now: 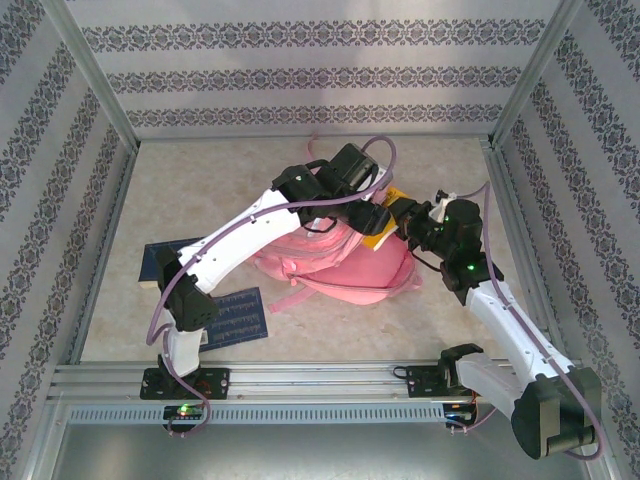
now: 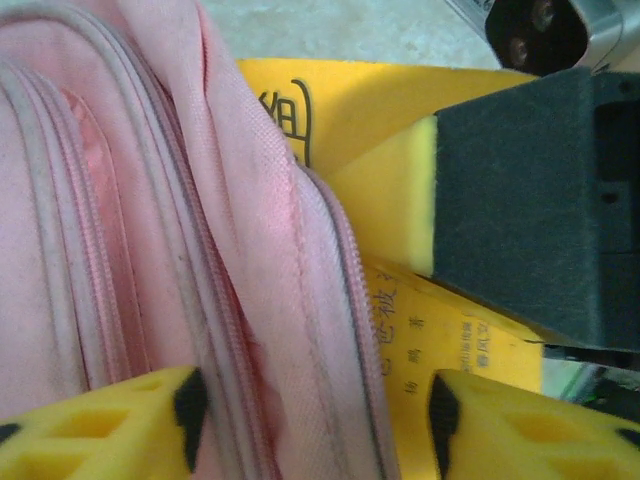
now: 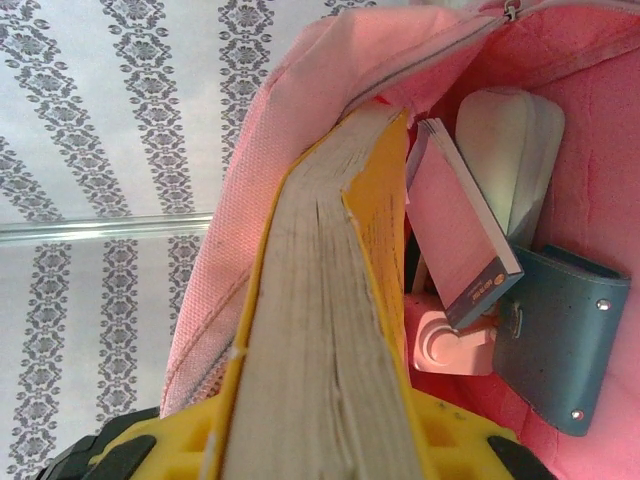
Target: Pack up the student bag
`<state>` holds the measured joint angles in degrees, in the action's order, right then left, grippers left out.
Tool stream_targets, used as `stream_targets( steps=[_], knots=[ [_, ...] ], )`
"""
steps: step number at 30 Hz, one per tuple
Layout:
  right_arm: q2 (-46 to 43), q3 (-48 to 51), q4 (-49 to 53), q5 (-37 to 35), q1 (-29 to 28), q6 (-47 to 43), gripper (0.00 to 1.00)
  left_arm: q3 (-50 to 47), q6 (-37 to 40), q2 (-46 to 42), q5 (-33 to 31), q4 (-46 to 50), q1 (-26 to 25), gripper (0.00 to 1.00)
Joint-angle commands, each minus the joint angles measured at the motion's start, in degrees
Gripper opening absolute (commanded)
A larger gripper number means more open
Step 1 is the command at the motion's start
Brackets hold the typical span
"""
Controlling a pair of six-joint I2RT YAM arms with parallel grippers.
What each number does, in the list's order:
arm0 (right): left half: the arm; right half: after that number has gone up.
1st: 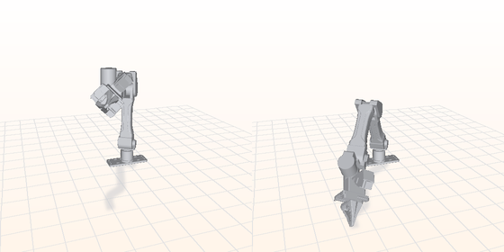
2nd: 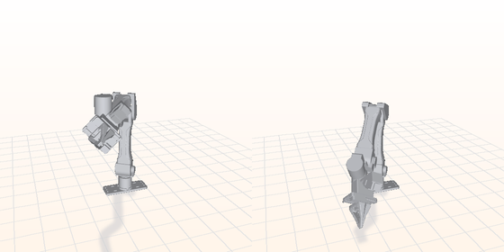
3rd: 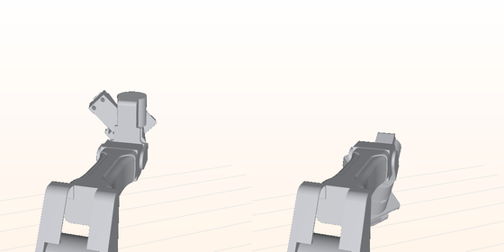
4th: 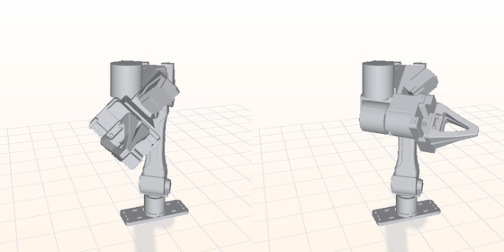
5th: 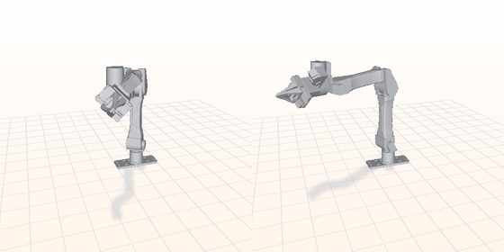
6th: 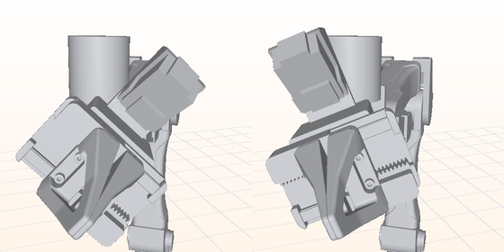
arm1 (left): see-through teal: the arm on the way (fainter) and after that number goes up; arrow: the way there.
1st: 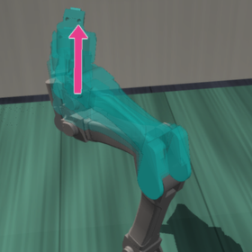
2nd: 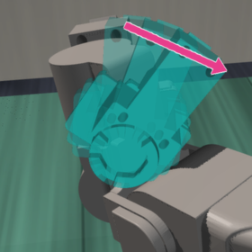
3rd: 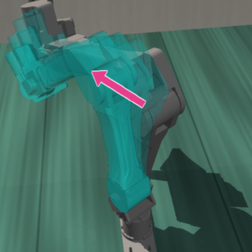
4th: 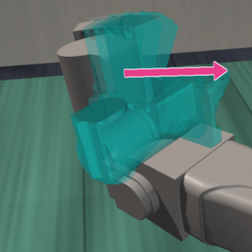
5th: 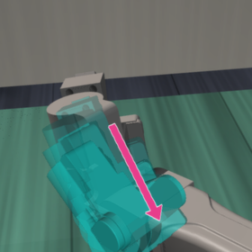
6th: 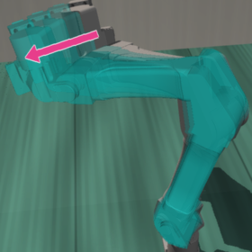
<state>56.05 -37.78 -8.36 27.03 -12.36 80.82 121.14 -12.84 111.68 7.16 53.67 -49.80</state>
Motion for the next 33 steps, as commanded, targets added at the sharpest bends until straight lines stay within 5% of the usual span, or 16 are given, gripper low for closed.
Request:
stream_targets(
  steps=[1,4,6,18,33],
  knots=[
    [-1.46,-4.32,-7.66,1.72,-0.94,-0.39,0.0,2.28,1.74,1.42,-4.84,3.07,-0.56,0.4],
    [-2.56,-4.24,-3.73,1.13,-0.83,-3.04,0.0,3.61,2.19,1.21,-6.58,3.24,-0.15,0.1],
    [-3.61,-3.52,-0.94,0.57,-0.58,-5.25,0.0,5.09,2.22,0.92,-7.44,3.66,0.43,0.01],
    [-10.45,3.18,14.67,-3.86,1.66,-18.63,0.0,12.67,7.11,-2.17,-17.1,8.09,2.29,0.0],
    [-7.72,0.71,5.06,0.63,0.21,-13.81,0.0,10.09,13.1,-4.99,-17.92,2.84,3.75,0.0]
  ],
)
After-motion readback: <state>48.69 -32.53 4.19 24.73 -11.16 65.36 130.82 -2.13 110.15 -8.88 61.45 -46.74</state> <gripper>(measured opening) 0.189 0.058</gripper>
